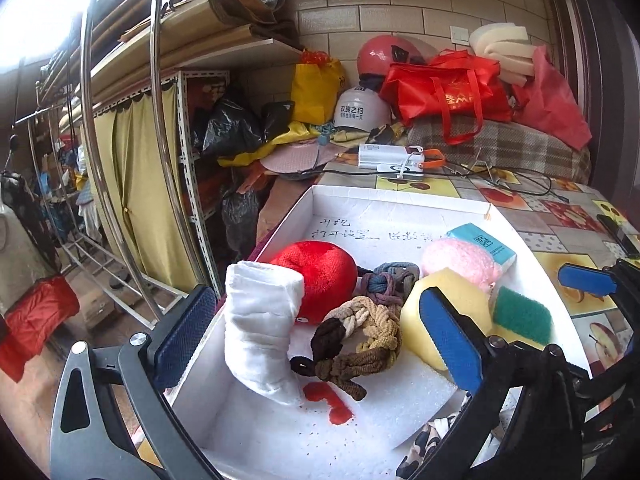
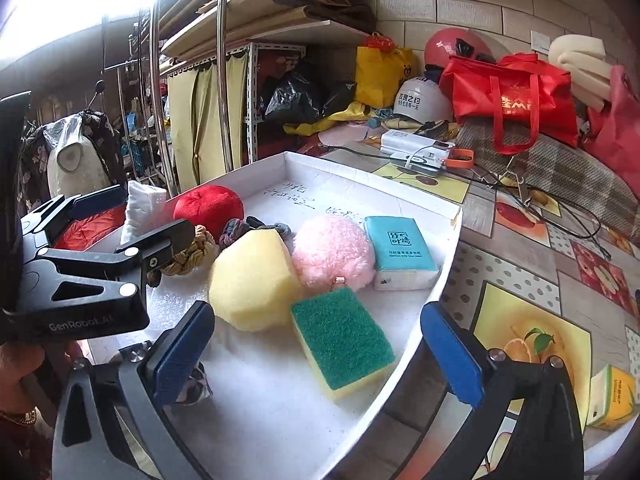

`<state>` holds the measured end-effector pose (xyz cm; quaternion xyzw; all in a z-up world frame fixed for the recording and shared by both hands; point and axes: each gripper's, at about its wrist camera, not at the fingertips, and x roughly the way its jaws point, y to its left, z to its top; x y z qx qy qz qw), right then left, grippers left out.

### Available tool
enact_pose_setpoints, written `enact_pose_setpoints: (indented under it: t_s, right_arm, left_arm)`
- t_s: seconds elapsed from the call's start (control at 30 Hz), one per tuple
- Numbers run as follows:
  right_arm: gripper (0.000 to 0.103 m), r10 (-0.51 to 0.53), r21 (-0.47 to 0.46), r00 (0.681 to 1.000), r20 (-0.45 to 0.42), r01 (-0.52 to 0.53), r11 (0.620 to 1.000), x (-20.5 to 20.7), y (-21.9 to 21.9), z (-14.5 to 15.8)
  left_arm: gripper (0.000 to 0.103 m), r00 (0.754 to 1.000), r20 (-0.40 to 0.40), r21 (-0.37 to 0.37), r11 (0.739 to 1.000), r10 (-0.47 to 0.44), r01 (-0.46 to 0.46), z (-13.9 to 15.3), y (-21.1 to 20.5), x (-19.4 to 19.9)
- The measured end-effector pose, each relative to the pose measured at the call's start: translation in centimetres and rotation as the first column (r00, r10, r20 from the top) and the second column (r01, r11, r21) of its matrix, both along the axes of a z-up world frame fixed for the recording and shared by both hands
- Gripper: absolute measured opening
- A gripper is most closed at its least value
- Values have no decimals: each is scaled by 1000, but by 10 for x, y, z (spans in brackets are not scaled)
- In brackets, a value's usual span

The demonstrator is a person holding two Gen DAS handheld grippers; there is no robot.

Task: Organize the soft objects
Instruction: 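Move the left tool to the yellow tissue pack while the right tool grasps the white foam block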

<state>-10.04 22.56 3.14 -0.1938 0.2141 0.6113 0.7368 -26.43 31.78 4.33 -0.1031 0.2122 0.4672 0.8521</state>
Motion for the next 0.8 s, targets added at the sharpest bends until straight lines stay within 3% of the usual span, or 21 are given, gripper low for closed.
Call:
enact_pose_setpoints:
  t_s: [0.33,0.43,0.6,0.8]
  right_arm:
    - [103,-39,52,999,-20,40,998,8,-7,4]
    - [103,-60,106,998,-2,60,993,6,-17,8]
    - [103,-184,219,979,85,162,962,-5,-39,17]
    - [103,-225,317,972,62,195,928,-2,-78,22]
  left_arm:
    - [103,999,12,32,998,46,-47,2,-6,-5]
    - [103,997,23,44,996,80,-81,2,-9,-9]
    - [103,994,35,55,993,106,-108,3,-19,-12]
    - [103,993,59,129,986,103,-110,6,-47,-11]
